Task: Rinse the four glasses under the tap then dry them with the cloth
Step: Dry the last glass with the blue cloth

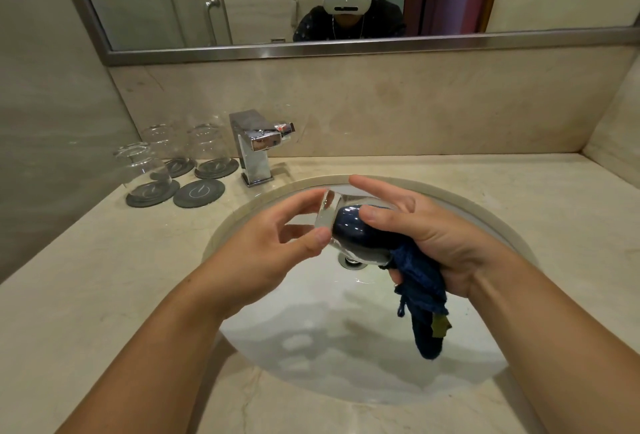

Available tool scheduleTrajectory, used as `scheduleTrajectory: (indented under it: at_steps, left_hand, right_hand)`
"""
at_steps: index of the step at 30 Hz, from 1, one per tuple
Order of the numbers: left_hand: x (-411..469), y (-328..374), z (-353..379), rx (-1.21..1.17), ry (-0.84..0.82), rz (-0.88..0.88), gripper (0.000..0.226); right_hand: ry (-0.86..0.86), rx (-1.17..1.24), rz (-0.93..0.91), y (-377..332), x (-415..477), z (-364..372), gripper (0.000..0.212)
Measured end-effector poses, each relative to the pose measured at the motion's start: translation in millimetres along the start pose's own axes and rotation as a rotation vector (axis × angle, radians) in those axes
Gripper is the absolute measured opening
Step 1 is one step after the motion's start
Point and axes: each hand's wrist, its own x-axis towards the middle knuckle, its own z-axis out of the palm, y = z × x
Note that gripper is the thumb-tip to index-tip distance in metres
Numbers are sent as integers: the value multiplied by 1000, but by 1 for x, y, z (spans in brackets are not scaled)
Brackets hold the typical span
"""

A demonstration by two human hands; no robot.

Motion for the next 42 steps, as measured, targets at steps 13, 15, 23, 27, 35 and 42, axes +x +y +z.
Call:
scheduleTrajectory:
  at_steps: [13,15,23,27,35,42]
  left_hand:
    - [1,6,8,-129,109,-49,47]
    - [3,3,8,-43,177,-72,49]
    - [1,-1,2,-76,8,28,58]
    - [2,2,3,-67,-3,76,66]
    - [5,1,7,-94,196,-82,51]
    - [3,-3,2,-72,106,-17,53]
  right_hand:
    - [27,-60,-39,0,0,6,76]
    - [39,-109,-53,-1,-1,8,78]
    - [73,-54,-72,-4,-2,7,80]
    - [73,-57,-84,-4,-3,6,78]
    - [120,-200,-125,-3,-4,11,72]
    - [124,-207,-121,-4,-6,13,82]
